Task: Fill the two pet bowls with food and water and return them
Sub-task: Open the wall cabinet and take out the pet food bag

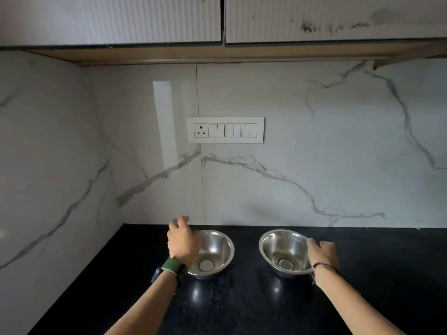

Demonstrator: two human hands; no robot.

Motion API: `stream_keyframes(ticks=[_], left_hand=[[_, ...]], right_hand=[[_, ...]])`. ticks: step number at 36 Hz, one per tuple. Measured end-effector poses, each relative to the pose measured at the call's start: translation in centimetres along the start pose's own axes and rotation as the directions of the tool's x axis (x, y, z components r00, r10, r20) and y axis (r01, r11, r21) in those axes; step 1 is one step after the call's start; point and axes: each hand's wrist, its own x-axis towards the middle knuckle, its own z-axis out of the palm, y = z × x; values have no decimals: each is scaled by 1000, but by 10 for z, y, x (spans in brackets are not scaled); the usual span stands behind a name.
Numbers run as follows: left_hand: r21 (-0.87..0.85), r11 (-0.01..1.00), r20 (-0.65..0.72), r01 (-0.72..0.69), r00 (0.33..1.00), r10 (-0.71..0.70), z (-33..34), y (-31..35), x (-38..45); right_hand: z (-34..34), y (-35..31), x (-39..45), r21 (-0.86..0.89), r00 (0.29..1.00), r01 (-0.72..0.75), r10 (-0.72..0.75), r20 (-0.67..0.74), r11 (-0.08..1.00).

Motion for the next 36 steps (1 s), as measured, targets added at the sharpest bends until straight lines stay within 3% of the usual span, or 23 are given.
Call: stream_keyframes(ticks=[6, 14, 17, 22, 24, 27, 30, 34, 36], left_hand=[[71, 963, -71, -260, 962, 265, -49, 62, 12], [-39, 935, -131, -351, 930, 344, -117, 135, 24], [-149, 920, -141, -362, 929, 342, -134, 155, 28], [-504, 824, -54, -261, 961, 272, -160, 188, 33], [-596, 770, -26, -227, 964, 264, -171, 201, 36], [-781, 616, 20, -106, 981, 193, -188, 219, 41], [-871, 486, 16, -75, 983, 181, -204, 231, 46], [-951, 306, 24, -45, 976, 217, -221, 239, 46], [-964, 263, 31, -31, 973, 227, -225, 239, 44]], right_hand=[[2, -91, -26, 114, 963, 211, -227, 146, 971], [-13, -222, -76, 334, 834, 431, -512, 206, 838], [-16, -261, -90, 409, 784, 461, -577, 227, 787], [-18, -305, -117, 501, 721, 492, -656, 224, 712], [-17, -317, -124, 520, 710, 487, -665, 233, 702], [-13, -332, -134, 564, 690, 466, -679, 250, 681], [-9, -344, -144, 613, 675, 409, -676, 295, 676], [-4, -358, -152, 721, 649, 237, -658, 380, 651], [-3, -363, -156, 792, 631, 93, -651, 422, 603]])
